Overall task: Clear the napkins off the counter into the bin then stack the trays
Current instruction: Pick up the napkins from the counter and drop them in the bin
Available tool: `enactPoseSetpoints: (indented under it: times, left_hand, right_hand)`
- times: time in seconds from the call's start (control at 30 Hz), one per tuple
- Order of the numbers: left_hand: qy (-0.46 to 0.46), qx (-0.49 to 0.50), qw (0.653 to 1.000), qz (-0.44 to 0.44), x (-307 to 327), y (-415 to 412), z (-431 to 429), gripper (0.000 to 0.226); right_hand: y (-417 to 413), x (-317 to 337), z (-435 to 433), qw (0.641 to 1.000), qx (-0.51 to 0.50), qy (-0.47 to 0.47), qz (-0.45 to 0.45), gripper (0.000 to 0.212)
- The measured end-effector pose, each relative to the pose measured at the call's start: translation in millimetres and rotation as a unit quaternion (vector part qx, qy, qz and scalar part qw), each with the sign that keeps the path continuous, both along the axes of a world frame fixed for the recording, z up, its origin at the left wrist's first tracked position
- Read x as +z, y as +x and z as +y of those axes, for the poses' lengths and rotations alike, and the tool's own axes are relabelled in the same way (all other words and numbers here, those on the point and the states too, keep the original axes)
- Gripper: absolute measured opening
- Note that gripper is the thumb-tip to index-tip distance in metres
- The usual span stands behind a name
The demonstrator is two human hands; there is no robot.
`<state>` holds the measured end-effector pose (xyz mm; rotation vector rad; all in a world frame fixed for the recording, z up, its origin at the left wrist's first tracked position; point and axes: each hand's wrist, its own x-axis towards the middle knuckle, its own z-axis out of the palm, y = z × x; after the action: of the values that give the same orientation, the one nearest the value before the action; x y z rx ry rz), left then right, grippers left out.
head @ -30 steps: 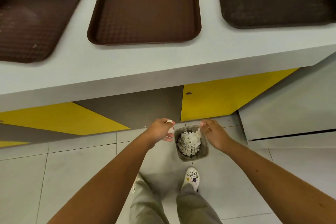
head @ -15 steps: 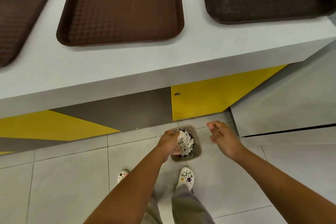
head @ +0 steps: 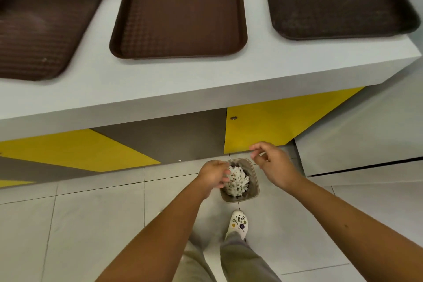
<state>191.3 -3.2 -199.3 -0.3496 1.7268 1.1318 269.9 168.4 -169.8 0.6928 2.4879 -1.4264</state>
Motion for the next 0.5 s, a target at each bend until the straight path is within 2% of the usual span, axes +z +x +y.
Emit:
enactPoseSetpoints:
  times: [0.1,0.2,0.33,0.5]
  left_hand:
    - [0.025,0.006,0.997,0.072,37,-11,-20,0.014]
    - [0.032,-0.006,0.988,0.152,80,-23,-41,0.015]
    - [0.033,0.005,0.964,0.262,139,-41,-81,0.010]
    - [0.026,0.040,0.942,0.332,188,-64,-139,0.010]
  right_hand:
    - [-13,37,-21,0.999,0.009,0.007,0.041,0.019]
    - [-27,69,-43,0.996,0.046,0.015,0.079,0.019]
    - [-58,108,-74,0.985,0.103,0.033,0.131,0.013]
    - [-107,144,-119,0.973,0.135,0.038,0.181,0.009]
